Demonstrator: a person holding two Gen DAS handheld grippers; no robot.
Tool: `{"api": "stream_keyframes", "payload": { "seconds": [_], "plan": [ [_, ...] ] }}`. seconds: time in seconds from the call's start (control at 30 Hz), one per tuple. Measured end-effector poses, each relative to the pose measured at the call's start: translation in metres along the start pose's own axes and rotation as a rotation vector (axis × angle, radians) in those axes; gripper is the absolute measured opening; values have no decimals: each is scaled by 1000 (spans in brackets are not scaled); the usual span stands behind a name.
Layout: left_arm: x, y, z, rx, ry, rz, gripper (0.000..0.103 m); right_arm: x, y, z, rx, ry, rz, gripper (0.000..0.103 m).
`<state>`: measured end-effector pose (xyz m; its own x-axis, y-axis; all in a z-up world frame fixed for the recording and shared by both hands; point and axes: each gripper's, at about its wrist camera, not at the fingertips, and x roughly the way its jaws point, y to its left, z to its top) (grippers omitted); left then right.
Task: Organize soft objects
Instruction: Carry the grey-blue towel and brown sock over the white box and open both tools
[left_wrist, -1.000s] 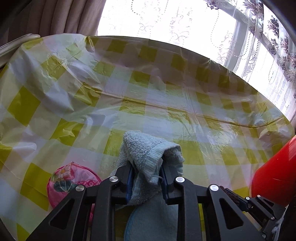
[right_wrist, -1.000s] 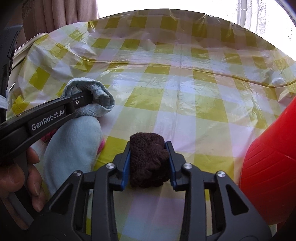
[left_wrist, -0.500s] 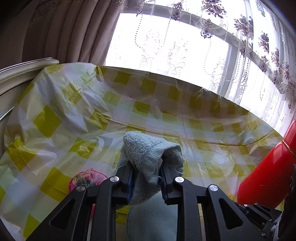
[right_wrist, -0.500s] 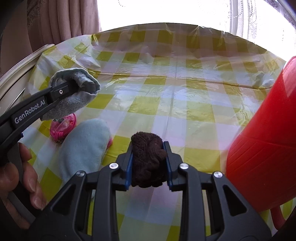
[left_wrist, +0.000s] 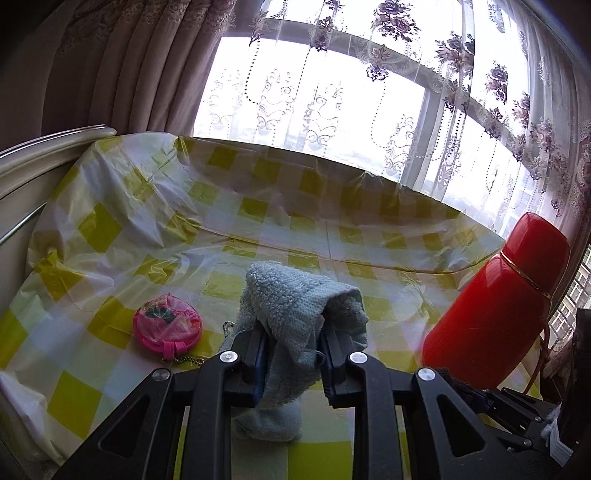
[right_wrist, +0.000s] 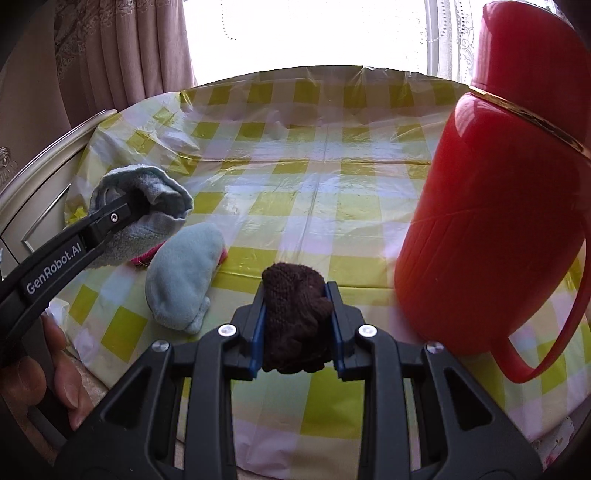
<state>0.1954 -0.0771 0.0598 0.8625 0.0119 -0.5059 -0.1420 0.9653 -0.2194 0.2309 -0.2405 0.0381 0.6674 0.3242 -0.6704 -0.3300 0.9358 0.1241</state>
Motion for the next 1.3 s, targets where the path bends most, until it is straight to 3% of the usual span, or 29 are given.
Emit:
{"api": "stream_keyframes", "payload": {
  "seconds": [0.43, 0.73, 1.0, 1.3],
  "plan": [
    [-37, -51, -22, 61, 25, -69, 25, -42, -33, -24, 65, -6, -12, 32],
    [-58, -112, -48, 143, 78, -198, 25, -79, -72, -45, 125, -19, -36, 32],
    [-70, -172, -70, 222, 134, -341, 25, -119, -139, -72, 212, -19, -123, 32],
    [-85, -229, -93, 301, 191, -483, 25, -171, -222, -115, 340, 2, -286, 34]
  ]
}}
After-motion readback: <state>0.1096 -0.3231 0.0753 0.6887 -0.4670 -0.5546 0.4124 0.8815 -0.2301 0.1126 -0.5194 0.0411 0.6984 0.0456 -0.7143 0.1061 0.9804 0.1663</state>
